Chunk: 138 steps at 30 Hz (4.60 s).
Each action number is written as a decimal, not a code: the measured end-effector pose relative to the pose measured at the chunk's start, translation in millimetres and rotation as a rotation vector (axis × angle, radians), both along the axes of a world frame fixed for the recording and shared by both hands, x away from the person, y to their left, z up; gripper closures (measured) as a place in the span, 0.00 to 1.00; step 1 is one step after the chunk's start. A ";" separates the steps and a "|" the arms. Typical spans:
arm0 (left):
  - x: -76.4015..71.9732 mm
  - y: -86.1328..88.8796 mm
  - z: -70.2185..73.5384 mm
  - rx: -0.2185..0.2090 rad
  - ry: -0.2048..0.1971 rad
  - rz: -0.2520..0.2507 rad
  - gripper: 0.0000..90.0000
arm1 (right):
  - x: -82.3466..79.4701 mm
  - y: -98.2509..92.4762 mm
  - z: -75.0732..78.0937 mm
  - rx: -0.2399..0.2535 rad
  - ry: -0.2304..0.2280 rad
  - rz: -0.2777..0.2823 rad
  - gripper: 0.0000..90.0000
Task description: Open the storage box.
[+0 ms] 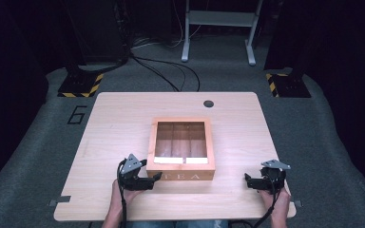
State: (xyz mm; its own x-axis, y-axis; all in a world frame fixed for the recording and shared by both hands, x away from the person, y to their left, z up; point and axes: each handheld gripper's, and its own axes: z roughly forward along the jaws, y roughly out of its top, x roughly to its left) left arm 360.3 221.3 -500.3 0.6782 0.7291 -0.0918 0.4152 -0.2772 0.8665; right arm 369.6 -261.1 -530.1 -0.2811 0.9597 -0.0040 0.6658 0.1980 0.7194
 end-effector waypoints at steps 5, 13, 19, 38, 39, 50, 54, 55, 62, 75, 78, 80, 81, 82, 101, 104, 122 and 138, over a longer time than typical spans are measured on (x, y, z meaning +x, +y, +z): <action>-1.3 0.5 -0.7 -0.010 -0.015 0.007 0.22 | 0.0 0.0 0.0 0.000 0.000 0.000 0.00; -4.0 3.7 -0.8 -0.018 -0.026 0.004 0.26 | 0.0 0.0 0.0 0.000 0.000 0.000 0.00; -6.3 2.8 -1.6 -0.018 -0.043 0.014 0.27 | 0.0 0.0 0.1 -0.001 0.000 0.000 0.00; -7.7 1.9 -0.8 -0.019 -0.064 0.025 0.27 | 0.0 0.0 0.0 0.000 0.000 0.000 0.00; -7.8 1.9 -0.7 -0.019 -0.067 0.026 0.27 | 0.0 0.0 0.1 0.000 0.000 0.000 0.00; -7.8 1.0 1.6 -0.029 -0.078 0.039 0.27 | 0.0 0.0 0.1 0.000 0.000 0.001 0.00; -7.5 1.1 4.1 -0.032 -0.084 0.035 0.27 | 0.0 0.0 0.1 0.000 0.000 0.000 0.00; -7.7 1.1 5.7 -0.035 -0.083 0.033 0.27 | 0.0 0.0 0.0 0.000 0.000 0.001 0.00; -5.6 0.0 10.7 -0.036 -0.106 0.040 0.27 | 0.0 0.0 0.0 0.000 0.000 0.001 0.00; -1.9 -4.0 20.2 -0.032 -0.174 0.085 0.28 | 0.0 0.0 0.1 0.000 0.001 0.001 0.00; -1.7 -4.4 23.4 -0.034 -0.184 0.087 0.28 | 0.0 0.0 0.0 0.001 0.000 0.001 0.00; -0.5 -4.6 26.3 -0.042 -0.198 0.094 0.29 | 0.0 0.0 0.0 0.001 0.000 0.002 0.00; -0.3 -4.6 27.8 -0.041 -0.205 0.095 0.29 | 0.0 0.0 0.1 0.000 0.000 0.001 0.00; 0.1 -4.9 30.5 -0.035 -0.215 0.097 0.29 | 0.0 0.0 0.0 0.001 0.000 0.001 0.00; 6.6 -7.0 53.0 -0.020 -0.338 0.138 0.40 | 0.0 0.0 0.0 0.000 0.000 0.001 0.00; 7.5 -6.8 54.1 -0.019 -0.348 0.140 0.42 | 0.0 0.0 0.0 0.000 0.000 0.002 0.00; 17.8 -5.6 72.0 -0.033 -0.374 0.204 0.61 | 0.0 -0.1 0.0 0.001 0.000 0.002 0.00; 36.5 -3.0 102.3 -0.026 -0.319 0.202 0.65 | 0.1 -0.1 0.0 0.002 0.001 0.002 0.00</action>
